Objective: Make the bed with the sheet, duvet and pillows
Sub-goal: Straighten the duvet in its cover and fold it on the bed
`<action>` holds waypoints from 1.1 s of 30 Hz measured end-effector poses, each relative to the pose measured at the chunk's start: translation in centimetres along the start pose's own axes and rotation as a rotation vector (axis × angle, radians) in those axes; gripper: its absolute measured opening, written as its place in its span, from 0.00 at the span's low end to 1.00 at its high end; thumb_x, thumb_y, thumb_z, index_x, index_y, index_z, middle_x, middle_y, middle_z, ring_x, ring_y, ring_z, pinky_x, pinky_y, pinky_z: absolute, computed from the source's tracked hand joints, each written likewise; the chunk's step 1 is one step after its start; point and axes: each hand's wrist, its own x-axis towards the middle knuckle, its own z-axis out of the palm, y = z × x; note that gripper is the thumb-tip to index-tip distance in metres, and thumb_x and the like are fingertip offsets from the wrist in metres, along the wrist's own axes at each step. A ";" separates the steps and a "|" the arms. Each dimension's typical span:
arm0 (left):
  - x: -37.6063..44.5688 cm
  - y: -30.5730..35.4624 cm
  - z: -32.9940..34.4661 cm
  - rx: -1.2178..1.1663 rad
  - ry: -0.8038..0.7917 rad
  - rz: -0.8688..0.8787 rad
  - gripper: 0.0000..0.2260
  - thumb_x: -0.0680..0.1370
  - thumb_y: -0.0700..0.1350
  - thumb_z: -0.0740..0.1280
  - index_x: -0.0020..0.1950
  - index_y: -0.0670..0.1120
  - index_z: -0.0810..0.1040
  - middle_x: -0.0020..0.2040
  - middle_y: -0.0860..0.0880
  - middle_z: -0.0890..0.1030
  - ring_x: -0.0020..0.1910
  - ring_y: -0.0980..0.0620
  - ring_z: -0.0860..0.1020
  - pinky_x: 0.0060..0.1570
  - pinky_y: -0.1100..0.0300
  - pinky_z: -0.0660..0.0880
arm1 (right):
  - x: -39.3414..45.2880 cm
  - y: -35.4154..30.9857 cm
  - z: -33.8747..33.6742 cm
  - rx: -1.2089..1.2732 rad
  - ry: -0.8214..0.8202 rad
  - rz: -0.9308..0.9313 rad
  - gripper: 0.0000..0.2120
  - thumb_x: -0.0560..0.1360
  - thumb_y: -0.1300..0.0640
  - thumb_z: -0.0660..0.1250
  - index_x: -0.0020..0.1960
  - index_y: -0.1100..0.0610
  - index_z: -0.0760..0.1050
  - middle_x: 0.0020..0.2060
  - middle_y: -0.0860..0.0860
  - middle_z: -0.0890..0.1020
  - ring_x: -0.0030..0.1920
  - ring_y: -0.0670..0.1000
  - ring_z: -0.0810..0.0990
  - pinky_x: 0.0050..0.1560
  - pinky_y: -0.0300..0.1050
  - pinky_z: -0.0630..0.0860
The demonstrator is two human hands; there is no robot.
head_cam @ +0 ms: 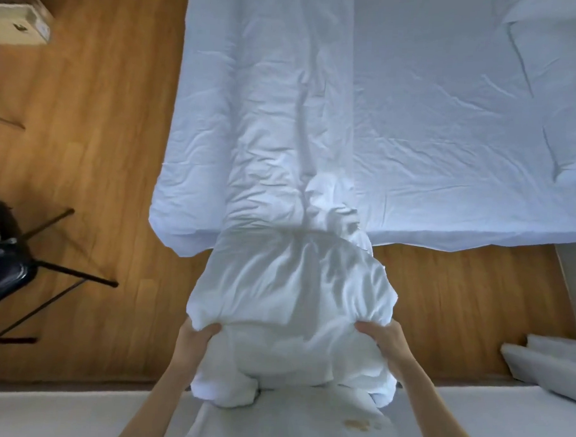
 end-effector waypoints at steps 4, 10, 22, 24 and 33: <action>2.9 5.1 0.5 -0.075 -0.032 0.048 0.18 0.74 0.40 0.70 0.62 0.49 0.75 0.52 0.48 0.82 0.52 0.47 0.80 0.51 0.49 0.77 | 2.7 -4.6 0.8 -0.029 0.025 -0.050 0.12 0.68 0.63 0.74 0.51 0.61 0.80 0.43 0.58 0.85 0.42 0.59 0.85 0.48 0.57 0.81; 6.6 16.0 -0.4 -0.174 -0.111 0.113 0.11 0.74 0.42 0.71 0.56 0.48 0.79 0.46 0.49 0.85 0.46 0.45 0.83 0.44 0.51 0.79 | 3.9 -16.0 2.5 -0.010 0.047 -0.195 0.08 0.70 0.64 0.72 0.50 0.62 0.81 0.44 0.64 0.83 0.44 0.66 0.83 0.49 0.62 0.79; 15.2 36.3 -0.5 -0.249 -0.090 0.224 0.11 0.75 0.45 0.70 0.57 0.48 0.80 0.50 0.46 0.84 0.49 0.46 0.82 0.51 0.49 0.78 | 9.3 -36.5 4.6 0.068 0.150 -0.293 0.08 0.71 0.59 0.71 0.49 0.61 0.81 0.34 0.55 0.85 0.34 0.55 0.84 0.37 0.42 0.78; 17.5 39.6 0.2 -0.248 -0.065 0.239 0.11 0.75 0.45 0.70 0.56 0.46 0.80 0.49 0.46 0.84 0.49 0.45 0.82 0.51 0.50 0.78 | 10.9 -40.3 4.7 0.063 0.132 -0.296 0.05 0.72 0.58 0.69 0.46 0.59 0.80 0.31 0.51 0.84 0.31 0.50 0.83 0.31 0.36 0.77; 34.3 55.6 3.5 -0.584 -0.160 0.012 0.22 0.77 0.61 0.61 0.62 0.45 0.70 0.58 0.40 0.74 0.51 0.43 0.76 0.45 0.50 0.77 | 28.5 -57.7 3.7 0.245 0.060 -0.004 0.19 0.76 0.43 0.65 0.44 0.60 0.74 0.33 0.57 0.81 0.34 0.55 0.79 0.37 0.44 0.76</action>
